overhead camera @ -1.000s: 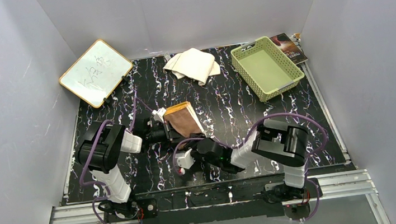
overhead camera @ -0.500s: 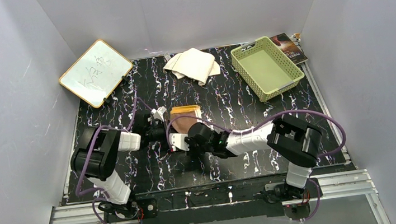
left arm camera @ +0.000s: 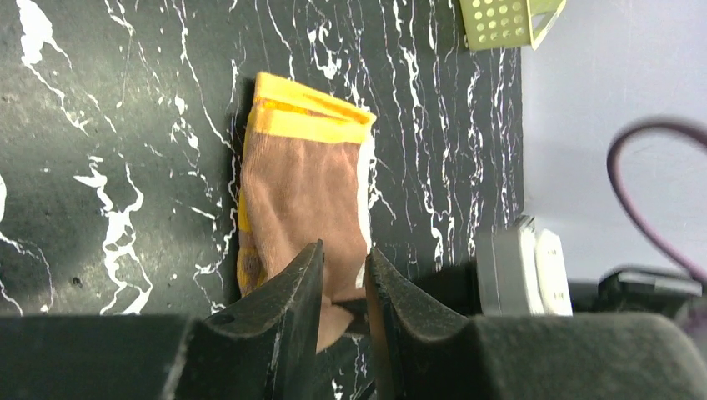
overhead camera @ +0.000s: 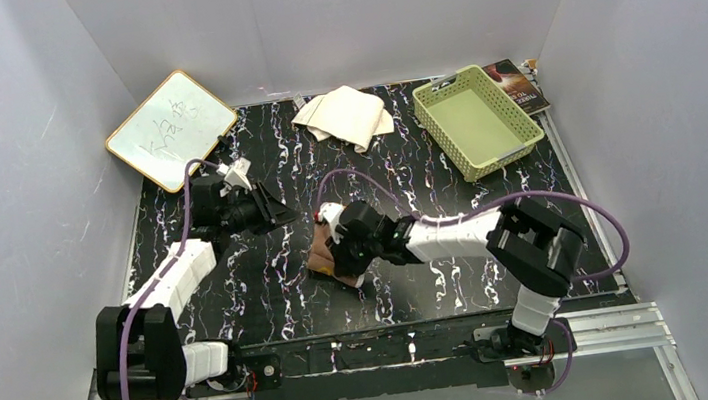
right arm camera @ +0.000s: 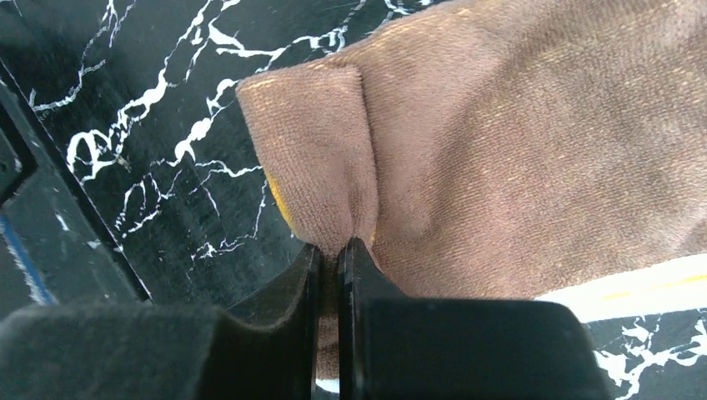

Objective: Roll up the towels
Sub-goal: Roll the towel at the center of the board.

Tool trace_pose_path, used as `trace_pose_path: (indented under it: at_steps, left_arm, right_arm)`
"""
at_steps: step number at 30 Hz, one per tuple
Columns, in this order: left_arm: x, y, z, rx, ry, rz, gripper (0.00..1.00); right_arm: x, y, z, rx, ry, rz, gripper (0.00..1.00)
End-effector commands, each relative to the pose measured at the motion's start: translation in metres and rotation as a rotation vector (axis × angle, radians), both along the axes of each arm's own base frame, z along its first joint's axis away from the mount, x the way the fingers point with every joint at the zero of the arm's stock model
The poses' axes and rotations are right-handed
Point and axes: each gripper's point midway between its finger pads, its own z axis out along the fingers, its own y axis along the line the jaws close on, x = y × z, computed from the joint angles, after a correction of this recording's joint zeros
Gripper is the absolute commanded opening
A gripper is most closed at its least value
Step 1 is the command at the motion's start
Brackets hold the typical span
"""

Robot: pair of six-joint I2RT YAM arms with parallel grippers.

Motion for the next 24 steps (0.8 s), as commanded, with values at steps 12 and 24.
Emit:
trace_pose_path:
  at_steps: [12, 24]
  left_arm:
    - [-0.036, -0.01, -0.001, -0.057, 0.05, -0.113, 0.2]
    - [-0.043, -0.032, -0.013, -0.083, 0.078, -0.176, 0.18]
  right_arm:
    - [0.02, 0.012, 0.025, 0.322, 0.725, 0.039, 0.0]
    - [0.046, 0.001, 0.024, 0.439, 0.992, -0.035, 0.0]
